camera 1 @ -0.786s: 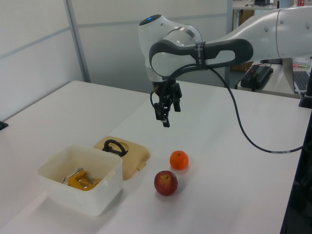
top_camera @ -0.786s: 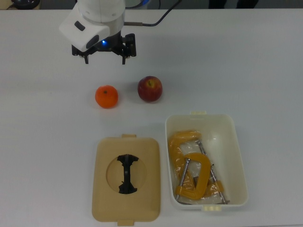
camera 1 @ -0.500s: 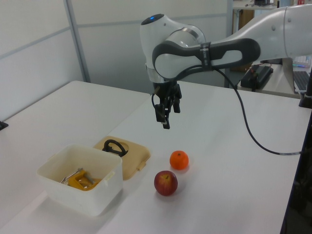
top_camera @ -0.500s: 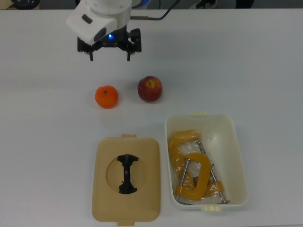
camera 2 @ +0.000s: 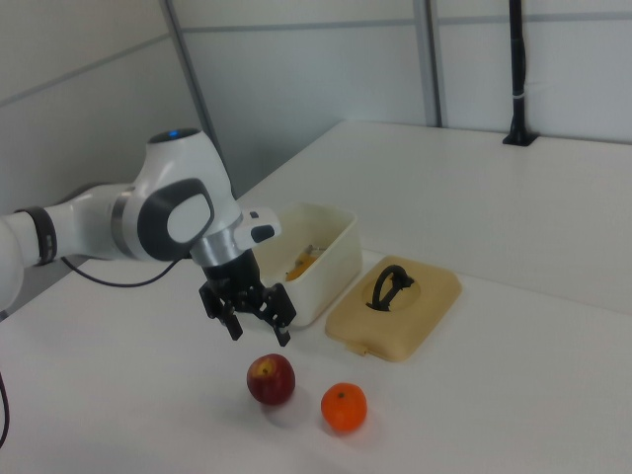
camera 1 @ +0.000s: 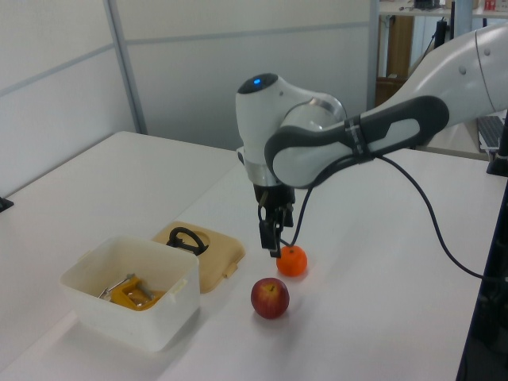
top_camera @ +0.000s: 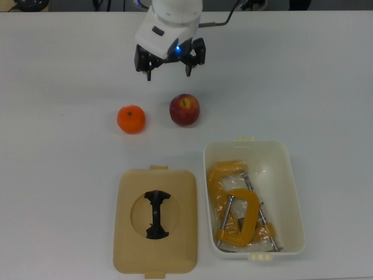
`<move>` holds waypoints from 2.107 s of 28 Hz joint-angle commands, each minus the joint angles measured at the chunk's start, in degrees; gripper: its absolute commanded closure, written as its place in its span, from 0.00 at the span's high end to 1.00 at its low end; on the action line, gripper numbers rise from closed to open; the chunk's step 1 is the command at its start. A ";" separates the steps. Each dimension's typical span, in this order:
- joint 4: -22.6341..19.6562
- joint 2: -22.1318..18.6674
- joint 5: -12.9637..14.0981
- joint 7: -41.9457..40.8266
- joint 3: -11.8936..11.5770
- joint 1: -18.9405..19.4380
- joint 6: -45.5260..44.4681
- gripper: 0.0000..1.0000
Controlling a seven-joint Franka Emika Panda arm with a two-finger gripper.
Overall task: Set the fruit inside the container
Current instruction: 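Lower the gripper onto the red apple and close it, then lift the red apple and carry it over the white container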
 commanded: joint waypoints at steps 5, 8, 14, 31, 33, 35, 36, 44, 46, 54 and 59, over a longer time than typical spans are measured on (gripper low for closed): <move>-4.48 1.33 0.59 -0.43 0.49 1.53 6.36 1.00; -4.30 2.65 0.50 -0.43 1.28 1.53 6.97 1.00; -3.86 6.87 0.33 -0.26 2.07 1.88 10.74 1.00; -2.89 10.74 -3.28 -0.26 2.25 2.24 12.95 0.76; -2.89 10.74 -3.37 -0.34 2.33 2.32 12.86 0.55; -2.89 10.66 -3.37 -0.34 2.33 2.24 12.77 0.34; -2.81 10.66 -3.37 -0.26 2.33 2.32 12.69 0.27; 2.54 9.43 -1.17 0.62 2.33 2.24 9.88 0.10; 4.48 9.51 -0.21 0.89 2.33 2.24 9.43 0.11; 13.09 9.60 3.93 1.41 2.33 1.89 9.61 0.11; 17.31 10.65 3.84 4.66 2.33 1.97 10.57 0.13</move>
